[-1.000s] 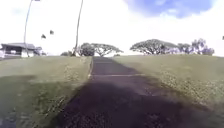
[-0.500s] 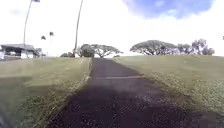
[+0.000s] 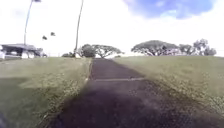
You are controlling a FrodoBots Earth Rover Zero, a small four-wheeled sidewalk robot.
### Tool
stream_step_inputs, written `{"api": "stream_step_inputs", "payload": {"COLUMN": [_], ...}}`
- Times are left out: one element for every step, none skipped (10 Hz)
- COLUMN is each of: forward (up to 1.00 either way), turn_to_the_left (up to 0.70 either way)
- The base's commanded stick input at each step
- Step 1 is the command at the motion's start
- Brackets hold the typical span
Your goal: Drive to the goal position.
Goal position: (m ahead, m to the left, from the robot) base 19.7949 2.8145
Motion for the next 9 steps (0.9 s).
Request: {"api": "stream_step_inputs", "payload": {"forward": [0.50, 0.50, 0.50, 0.50, 0.50, 0.50, 0.50, 0.50, 0.50], "turn_to_the_left": [0.00, 0.00, 0.00, 0.00, 0.00, 0.00, 0.00, 0.00, 0.00]}}
